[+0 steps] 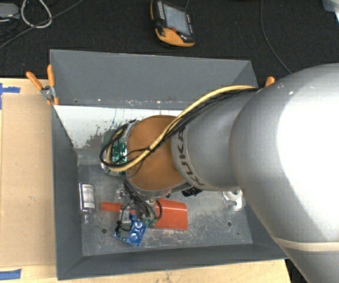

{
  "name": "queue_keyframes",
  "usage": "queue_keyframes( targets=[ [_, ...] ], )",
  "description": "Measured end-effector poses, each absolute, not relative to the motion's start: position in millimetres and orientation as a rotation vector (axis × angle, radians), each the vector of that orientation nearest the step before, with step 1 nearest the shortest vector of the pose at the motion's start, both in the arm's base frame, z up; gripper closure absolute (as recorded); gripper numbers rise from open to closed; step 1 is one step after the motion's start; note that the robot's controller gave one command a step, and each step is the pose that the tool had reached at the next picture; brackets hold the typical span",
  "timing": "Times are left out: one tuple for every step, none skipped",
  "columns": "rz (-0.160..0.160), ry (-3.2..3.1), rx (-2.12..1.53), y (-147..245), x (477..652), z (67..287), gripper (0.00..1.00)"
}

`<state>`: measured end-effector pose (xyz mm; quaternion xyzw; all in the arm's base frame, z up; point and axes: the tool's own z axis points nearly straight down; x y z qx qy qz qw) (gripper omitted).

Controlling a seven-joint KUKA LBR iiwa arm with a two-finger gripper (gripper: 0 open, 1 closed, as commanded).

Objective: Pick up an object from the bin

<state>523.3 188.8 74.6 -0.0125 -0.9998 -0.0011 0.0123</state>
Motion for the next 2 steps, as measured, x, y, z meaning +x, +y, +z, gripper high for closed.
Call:
queue_keyframes(
  targets=[
    [0.002, -3.117, -0.04, 186.4, 521.6, 108.1, 1.0],
    [0.004, -3.112, -0.04, 186.0, 520.8, 153.6, 1.0]
  ],
)
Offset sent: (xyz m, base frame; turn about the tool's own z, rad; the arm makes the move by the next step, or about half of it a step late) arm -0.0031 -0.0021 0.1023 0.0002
